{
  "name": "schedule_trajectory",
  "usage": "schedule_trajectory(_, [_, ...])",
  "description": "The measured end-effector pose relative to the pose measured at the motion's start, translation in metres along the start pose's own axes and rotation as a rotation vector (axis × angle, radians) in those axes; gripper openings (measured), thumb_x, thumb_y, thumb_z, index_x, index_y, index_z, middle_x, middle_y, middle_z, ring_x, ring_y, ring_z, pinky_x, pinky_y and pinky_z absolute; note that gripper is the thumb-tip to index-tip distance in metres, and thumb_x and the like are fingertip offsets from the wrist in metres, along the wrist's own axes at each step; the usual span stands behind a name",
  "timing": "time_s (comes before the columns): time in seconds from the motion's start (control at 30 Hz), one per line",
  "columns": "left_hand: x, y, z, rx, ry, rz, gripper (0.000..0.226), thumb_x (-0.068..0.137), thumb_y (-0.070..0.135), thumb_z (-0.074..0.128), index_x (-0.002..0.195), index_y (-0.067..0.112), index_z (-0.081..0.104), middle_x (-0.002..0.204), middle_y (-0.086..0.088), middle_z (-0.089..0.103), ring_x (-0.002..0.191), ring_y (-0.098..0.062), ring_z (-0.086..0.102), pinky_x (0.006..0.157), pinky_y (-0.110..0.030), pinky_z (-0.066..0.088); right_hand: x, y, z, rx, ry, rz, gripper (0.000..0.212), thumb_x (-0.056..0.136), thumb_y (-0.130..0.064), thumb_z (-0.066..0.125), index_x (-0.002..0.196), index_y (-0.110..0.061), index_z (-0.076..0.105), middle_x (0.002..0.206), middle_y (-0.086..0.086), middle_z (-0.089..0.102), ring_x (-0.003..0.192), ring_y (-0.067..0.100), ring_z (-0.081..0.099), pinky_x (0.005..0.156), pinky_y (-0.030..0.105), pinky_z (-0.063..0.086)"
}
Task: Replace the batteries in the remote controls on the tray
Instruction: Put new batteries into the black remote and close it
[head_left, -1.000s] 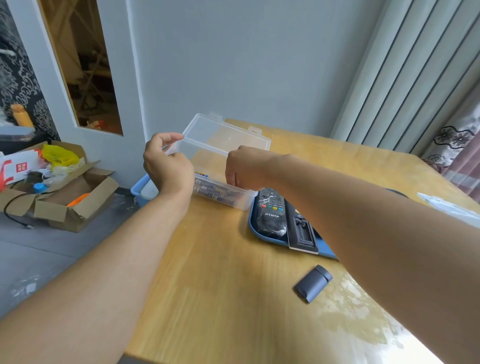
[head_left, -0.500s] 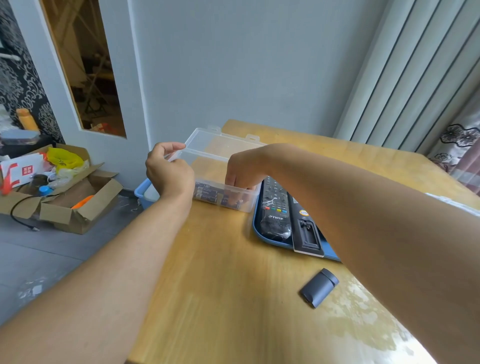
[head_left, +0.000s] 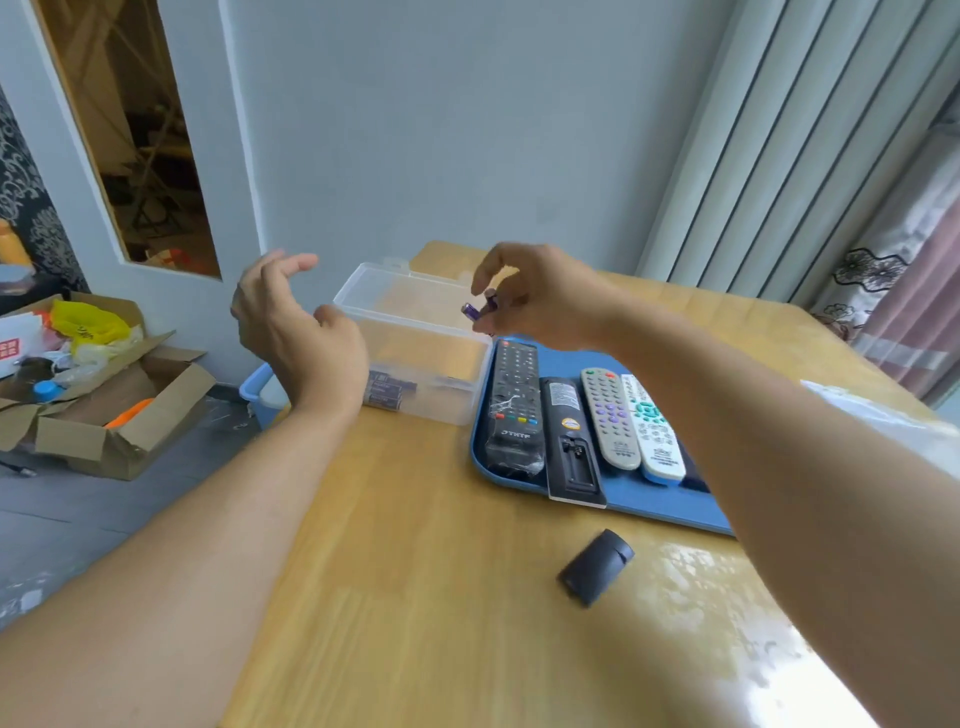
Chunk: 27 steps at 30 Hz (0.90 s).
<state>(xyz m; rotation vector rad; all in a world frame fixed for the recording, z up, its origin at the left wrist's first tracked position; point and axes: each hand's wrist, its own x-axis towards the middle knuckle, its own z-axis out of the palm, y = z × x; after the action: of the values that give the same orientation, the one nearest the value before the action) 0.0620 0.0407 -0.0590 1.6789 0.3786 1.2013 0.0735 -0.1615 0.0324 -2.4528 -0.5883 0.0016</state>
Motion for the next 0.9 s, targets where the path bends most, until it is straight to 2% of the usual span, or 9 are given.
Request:
schedule_trajectory(0.07, [-0.012, 0.015, -0.002, -0.025, -0.020, 0.248, 0.042, 0.075, -0.004, 0.048, 0.111, 0.009, 0.064, 0.130, -0.007, 0.058, 0.129, -0.026, 0.049, 0.107, -0.016, 0.024, -0.032, 0.026, -0.004, 0.232, 0.116, -0.024, 0.035, 0.087, -0.005, 0.075, 0.117, -0.019, 0.063, 0.084, 0.016, 0.070, 0.075, 0.018, 0.063, 0.079, 0.038, 0.055])
schedule_trajectory(0.13, [-0.031, 0.033, -0.003, -0.112, -0.174, 0.402, 0.029, 0.079, -0.002, 0.052, 0.103, 0.008, 0.065, 0.111, -0.005, 0.064, 0.109, -0.025, 0.059, 0.105, -0.026, 0.040, -0.066, 0.050, -0.003, 0.576, 0.223, 0.011, 0.032, 0.093, 0.002, 0.065, 0.123, -0.010, 0.063, 0.087, 0.013, 0.064, 0.076, 0.018, 0.066, 0.079, 0.026, 0.057])
schedule_trajectory(0.2, [-0.059, 0.058, -0.008, -0.102, -0.456, 0.432, 0.012, 0.086, 0.013, 0.062, 0.097, 0.020, 0.064, 0.086, 0.008, 0.065, 0.083, -0.018, 0.062, 0.081, -0.041, 0.053, -0.092, 0.071, -0.001, 0.965, 0.314, 0.100, 0.027, 0.097, 0.003, 0.056, 0.122, -0.005, 0.064, 0.092, 0.012, 0.062, 0.077, 0.020, 0.068, 0.078, 0.026, 0.059])
schedule_trajectory(0.23, [-0.074, 0.070, -0.010, 0.002, -0.604, 0.419, 0.008, 0.089, 0.030, 0.065, 0.095, 0.027, 0.061, 0.075, 0.012, 0.064, 0.074, -0.016, 0.062, 0.074, -0.040, 0.054, -0.101, 0.079, -0.002, 1.158, 0.333, 0.147, 0.026, 0.098, 0.003, 0.054, 0.122, -0.004, 0.063, 0.093, 0.011, 0.062, 0.079, 0.021, 0.067, 0.077, 0.026, 0.058])
schedule_trajectory(0.3, [-0.103, 0.093, -0.012, 0.345, -0.802, 0.478, 0.029, 0.088, 0.061, 0.058, 0.097, 0.033, 0.054, 0.072, 0.009, 0.066, 0.077, -0.020, 0.065, 0.070, -0.035, 0.049, -0.113, 0.089, -0.006, 1.469, 0.326, 0.178, 0.024, 0.100, 0.002, 0.050, 0.121, -0.004, 0.059, 0.092, 0.010, 0.061, 0.082, 0.021, 0.066, 0.074, 0.022, 0.056])
schedule_trajectory(0.4, [-0.136, 0.113, -0.015, 0.760, -0.830, 0.683, 0.042, 0.093, 0.068, 0.041, 0.110, 0.030, 0.045, 0.093, 0.001, 0.071, 0.092, -0.026, 0.068, 0.065, -0.034, 0.035, -0.122, 0.089, -0.014, 1.728, 0.309, 0.147, 0.019, 0.100, -0.001, 0.048, 0.115, -0.008, 0.057, 0.088, 0.007, 0.062, 0.081, 0.018, 0.064, 0.081, 0.021, 0.049])
schedule_trajectory(0.47, [-0.148, 0.117, -0.015, 0.897, -0.842, 0.746, 0.043, 0.096, 0.064, 0.038, 0.116, 0.026, 0.042, 0.099, 0.000, 0.071, 0.094, -0.025, 0.069, 0.063, -0.034, 0.031, -0.122, 0.086, -0.014, 1.788, 0.302, 0.149, 0.018, 0.099, -0.001, 0.049, 0.114, -0.009, 0.056, 0.086, 0.007, 0.062, 0.079, 0.018, 0.064, 0.083, 0.025, 0.045])
schedule_trajectory(0.6, [-0.156, 0.121, -0.013, 1.078, -0.940, 0.708, 0.049, 0.095, 0.065, 0.039, 0.119, 0.022, 0.044, 0.106, -0.002, 0.069, 0.102, -0.024, 0.067, 0.067, -0.034, 0.033, -0.121, 0.085, -0.008, 1.752, 0.289, 0.178, 0.020, 0.100, -0.004, 0.049, 0.118, -0.009, 0.055, 0.088, 0.007, 0.061, 0.079, 0.019, 0.064, 0.072, 0.022, 0.045])
schedule_trajectory(0.9, [-0.155, 0.138, -0.004, 1.077, -1.107, 0.440, 0.054, 0.089, 0.054, 0.052, 0.122, 0.013, 0.043, 0.117, -0.004, 0.067, 0.113, -0.027, 0.062, 0.077, -0.034, 0.036, -0.123, 0.081, -0.010, 1.713, 0.279, 0.202, 0.021, 0.100, -0.005, 0.052, 0.119, -0.010, 0.059, 0.084, 0.005, 0.061, 0.075, 0.018, 0.066, 0.062, 0.019, 0.044])
